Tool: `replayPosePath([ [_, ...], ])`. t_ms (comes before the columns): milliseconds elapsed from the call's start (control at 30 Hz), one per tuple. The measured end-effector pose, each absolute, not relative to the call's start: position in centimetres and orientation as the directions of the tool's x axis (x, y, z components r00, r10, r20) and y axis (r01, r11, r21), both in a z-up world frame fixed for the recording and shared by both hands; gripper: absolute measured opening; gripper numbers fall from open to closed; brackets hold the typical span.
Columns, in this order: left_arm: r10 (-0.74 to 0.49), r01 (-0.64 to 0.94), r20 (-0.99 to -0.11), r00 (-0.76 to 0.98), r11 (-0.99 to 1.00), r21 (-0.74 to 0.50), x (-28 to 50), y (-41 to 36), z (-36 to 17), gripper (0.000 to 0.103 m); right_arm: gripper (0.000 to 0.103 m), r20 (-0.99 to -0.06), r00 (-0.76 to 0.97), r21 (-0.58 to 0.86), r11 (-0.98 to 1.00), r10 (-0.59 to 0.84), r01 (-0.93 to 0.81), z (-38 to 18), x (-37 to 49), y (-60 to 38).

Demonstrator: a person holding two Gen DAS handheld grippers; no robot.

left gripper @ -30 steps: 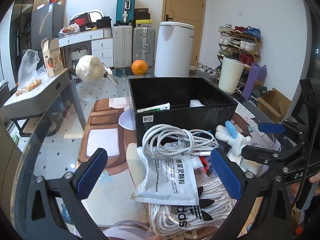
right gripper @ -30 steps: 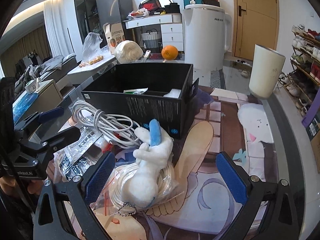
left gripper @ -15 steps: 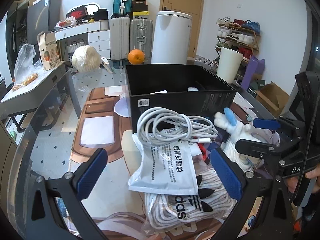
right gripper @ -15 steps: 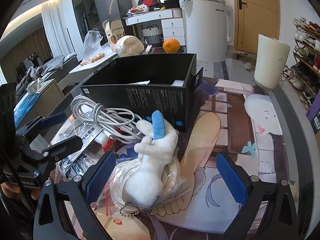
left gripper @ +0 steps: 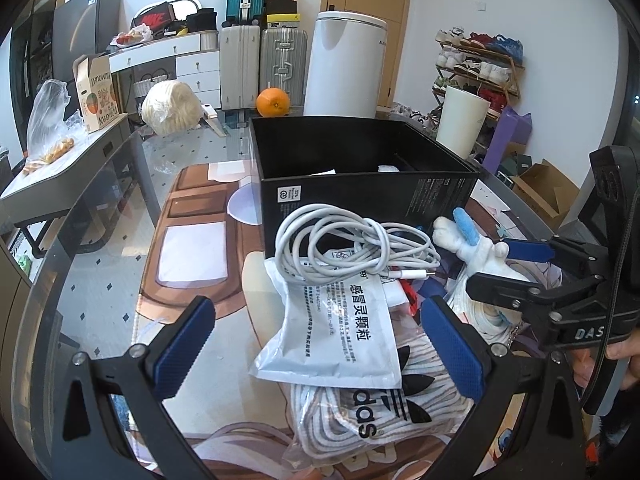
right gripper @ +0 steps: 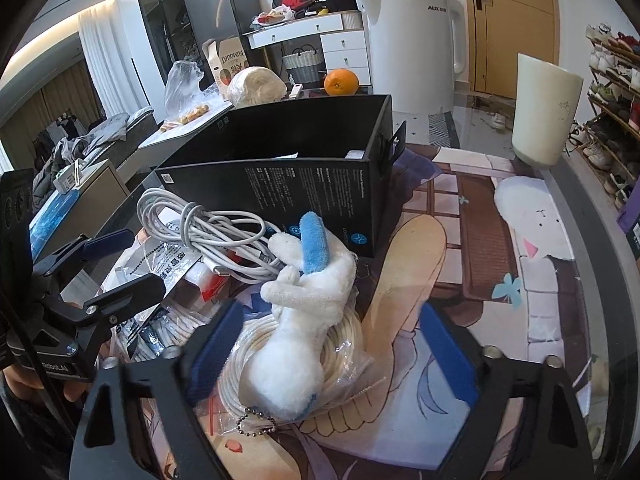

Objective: Organize soft objects
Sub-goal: 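Grasp the white plush toy with the right tool, then lift the plush toy with the right tool while the left tool grasps the white sachet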

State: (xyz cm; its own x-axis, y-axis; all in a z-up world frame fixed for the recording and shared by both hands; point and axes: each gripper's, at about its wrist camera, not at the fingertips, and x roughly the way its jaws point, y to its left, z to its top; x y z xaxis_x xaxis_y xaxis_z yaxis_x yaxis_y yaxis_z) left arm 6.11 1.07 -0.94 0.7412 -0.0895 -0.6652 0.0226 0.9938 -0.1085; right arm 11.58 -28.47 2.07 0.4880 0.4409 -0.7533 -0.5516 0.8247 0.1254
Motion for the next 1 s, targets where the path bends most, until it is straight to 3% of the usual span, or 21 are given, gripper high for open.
replayPosePath([
  [567, -0.084, 0.021, -0.673, 0.735, 0.995, -0.101, 6.3, 0.9, -1.2, 0.103, 0.040, -0.758, 0.467, 0.119, 0.800, 0.456, -0.588, 1.7, 11.4, -27.3],
  [1000, -0.087, 0.022, -0.679, 0.729, 0.994, -0.104, 6.4, 0.9, -1.5, 0.103, 0.031, -0.719, 0.501, 0.093, 0.781, 0.482, -0.618, 3.0, 10.5, -27.9],
])
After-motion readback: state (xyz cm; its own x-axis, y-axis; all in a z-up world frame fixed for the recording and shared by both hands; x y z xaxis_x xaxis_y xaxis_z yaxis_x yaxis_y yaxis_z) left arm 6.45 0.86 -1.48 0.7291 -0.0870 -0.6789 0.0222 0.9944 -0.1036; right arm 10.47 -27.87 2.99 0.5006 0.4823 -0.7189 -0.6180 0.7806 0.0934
